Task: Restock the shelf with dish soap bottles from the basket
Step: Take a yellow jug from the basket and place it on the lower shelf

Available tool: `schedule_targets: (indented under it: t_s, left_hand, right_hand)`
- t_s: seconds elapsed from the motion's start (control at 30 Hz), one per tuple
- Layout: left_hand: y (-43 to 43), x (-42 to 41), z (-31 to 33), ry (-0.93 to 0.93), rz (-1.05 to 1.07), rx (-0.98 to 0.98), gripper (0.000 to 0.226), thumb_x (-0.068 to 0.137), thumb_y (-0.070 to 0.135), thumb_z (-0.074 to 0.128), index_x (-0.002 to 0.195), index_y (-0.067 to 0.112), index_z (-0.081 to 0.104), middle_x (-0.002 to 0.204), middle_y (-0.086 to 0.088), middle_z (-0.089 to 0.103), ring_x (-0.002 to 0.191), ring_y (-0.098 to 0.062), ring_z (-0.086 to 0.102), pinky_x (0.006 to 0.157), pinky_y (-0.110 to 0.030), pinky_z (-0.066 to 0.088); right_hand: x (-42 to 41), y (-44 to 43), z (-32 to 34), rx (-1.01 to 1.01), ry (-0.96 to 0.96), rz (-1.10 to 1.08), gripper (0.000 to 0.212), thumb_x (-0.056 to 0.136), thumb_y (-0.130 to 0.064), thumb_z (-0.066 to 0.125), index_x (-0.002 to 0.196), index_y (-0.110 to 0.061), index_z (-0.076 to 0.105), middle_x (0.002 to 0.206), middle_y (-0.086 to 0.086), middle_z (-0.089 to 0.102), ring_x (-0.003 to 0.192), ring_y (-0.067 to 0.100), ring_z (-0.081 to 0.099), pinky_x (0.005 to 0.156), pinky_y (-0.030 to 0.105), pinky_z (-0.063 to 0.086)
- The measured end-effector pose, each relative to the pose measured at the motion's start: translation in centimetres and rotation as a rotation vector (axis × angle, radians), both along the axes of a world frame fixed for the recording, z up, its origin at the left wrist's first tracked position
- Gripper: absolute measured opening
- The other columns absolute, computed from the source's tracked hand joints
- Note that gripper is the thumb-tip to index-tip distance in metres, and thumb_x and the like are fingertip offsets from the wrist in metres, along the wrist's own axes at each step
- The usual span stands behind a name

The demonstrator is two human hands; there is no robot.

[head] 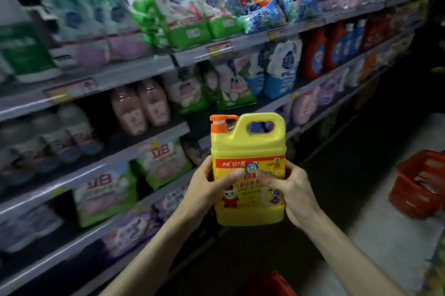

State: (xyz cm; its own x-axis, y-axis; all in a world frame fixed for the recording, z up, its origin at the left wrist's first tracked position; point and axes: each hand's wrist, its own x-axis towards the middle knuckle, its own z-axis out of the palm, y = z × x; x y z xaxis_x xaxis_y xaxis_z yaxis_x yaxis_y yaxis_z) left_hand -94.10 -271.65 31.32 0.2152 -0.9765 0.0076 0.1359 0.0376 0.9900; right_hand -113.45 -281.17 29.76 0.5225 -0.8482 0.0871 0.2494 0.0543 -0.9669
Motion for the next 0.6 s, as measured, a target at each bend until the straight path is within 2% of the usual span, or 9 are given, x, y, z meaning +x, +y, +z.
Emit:
schedule_targets:
  t_s: [0.1,0.2,0.27,0.33,0.47,0.6]
  left_hand:
    - [5.4,2.3,-0.3,-0.089,0.197,-0.024,0.058,0.086,0.034,0.087,0.137,0.025,0.061,0.131,-0.002,0.075,0.121,-0.022,0.072,0.091,-0.033,0.063]
    - [11.2,4.7,-0.2,-0.118,0.366,-0.043,0.059,0.084,0.034,0.086,0.136,0.019,0.062,0.129,-0.006,0.075,0.121,-0.024,0.072,0.094,-0.036,0.062]
    - [15.2,6.0,0.1,-0.146,0.469,-0.044,0.053,0.087,0.029,0.085,0.135,0.018,0.064,0.128,-0.005,0.076,0.120,-0.022,0.073,0.092,-0.034,0.063]
    - [19.1,7.0,0.3,-0.173,0.570,-0.034,0.052,0.087,0.031,0.085,0.134,0.018,0.065,0.127,-0.004,0.077,0.119,-0.021,0.073,0.091,-0.031,0.063]
    - [26.9,9.0,0.4,-0.183,0.741,-0.011,0.056,0.084,0.033,0.085,0.134,0.017,0.066,0.127,-0.003,0.077,0.119,-0.021,0.073,0.094,-0.036,0.063]
    - [34.9,11.4,0.0,-0.189,0.871,-0.017,0.050,0.090,0.029,0.084,0.134,0.017,0.066,0.127,-0.004,0.077,0.120,-0.023,0.073,0.096,-0.035,0.062]
  right_hand:
    - [3.9,1.7,0.7,-0.047,0.014,0.120,0.052,0.078,-0.033,0.089,0.124,-0.015,0.073,0.119,0.009,0.079,0.114,0.025,0.075,0.094,0.045,0.062]
    - [8.2,4.3,1.6,-0.085,0.008,0.251,0.059,0.076,-0.036,0.091,0.126,-0.012,0.071,0.118,0.008,0.079,0.112,0.025,0.076,0.090,0.041,0.064]
    - [11.2,6.6,2.1,-0.110,0.016,0.357,0.060,0.075,-0.038,0.091,0.126,-0.012,0.070,0.118,0.008,0.079,0.110,0.024,0.076,0.088,0.039,0.065]
    - [14.1,9.1,2.3,-0.111,0.019,0.460,0.057,0.077,-0.032,0.091,0.126,-0.011,0.070,0.118,0.009,0.079,0.110,0.027,0.077,0.088,0.043,0.065]
    - [19.8,15.0,2.6,-0.124,0.029,0.644,0.053,0.079,-0.026,0.091,0.125,-0.010,0.070,0.118,0.011,0.079,0.109,0.033,0.077,0.089,0.052,0.063]
    - [24.9,22.0,2.6,-0.156,0.044,0.796,0.056,0.078,-0.032,0.092,0.127,-0.016,0.069,0.119,0.007,0.079,0.109,0.029,0.077,0.086,0.045,0.065]
